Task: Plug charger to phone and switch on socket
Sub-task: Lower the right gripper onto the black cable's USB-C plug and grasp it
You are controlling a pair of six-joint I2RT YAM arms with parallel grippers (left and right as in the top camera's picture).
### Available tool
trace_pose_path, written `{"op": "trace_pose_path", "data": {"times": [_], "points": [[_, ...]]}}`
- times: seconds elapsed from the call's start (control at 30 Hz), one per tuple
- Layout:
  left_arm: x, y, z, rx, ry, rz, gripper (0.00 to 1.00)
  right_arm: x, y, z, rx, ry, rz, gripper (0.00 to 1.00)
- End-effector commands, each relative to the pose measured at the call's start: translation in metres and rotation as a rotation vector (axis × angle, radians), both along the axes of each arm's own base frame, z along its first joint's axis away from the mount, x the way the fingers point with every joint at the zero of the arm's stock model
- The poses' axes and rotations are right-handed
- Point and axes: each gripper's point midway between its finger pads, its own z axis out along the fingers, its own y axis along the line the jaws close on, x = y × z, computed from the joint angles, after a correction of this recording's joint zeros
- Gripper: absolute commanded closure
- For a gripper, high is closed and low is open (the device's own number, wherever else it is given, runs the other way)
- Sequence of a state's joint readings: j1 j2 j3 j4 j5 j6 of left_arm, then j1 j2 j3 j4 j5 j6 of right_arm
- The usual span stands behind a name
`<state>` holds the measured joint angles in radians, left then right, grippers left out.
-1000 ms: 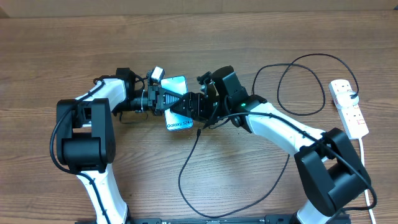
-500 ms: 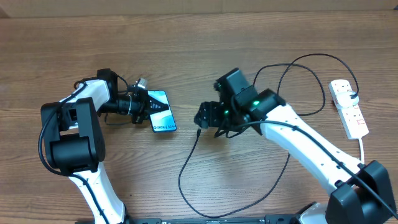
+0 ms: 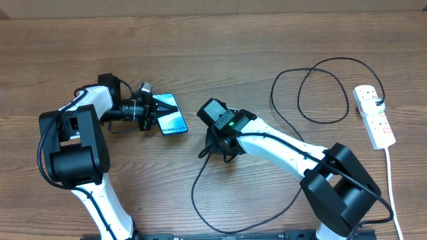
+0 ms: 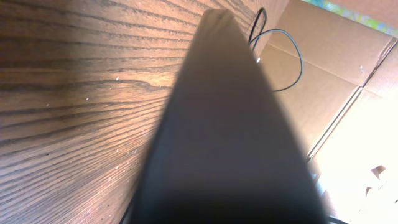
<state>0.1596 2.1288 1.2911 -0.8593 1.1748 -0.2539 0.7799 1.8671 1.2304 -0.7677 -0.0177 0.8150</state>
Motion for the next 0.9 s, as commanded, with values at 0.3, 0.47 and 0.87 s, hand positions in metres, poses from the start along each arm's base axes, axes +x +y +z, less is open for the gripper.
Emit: {"op": "trace_pose_path", "data": {"times": [0.3, 0.47, 0.87], "points": [[0.004, -0.003, 0.015, -0.07, -0.014, 0.014, 0.96, 0.007, 0.005, -0.039, -0.096, -0.051, -0.114, 0.67], [0.004, -0.003, 0.015, -0.07, -0.014, 0.014, 0.96, 0.013, 0.004, -0.043, -0.105, -0.076, -0.132, 0.77], [0.004, -0.003, 0.015, -0.07, -0.014, 0.014, 0.96, 0.013, -0.005, -0.043, -0.147, -0.083, -0.139, 0.96]]}}
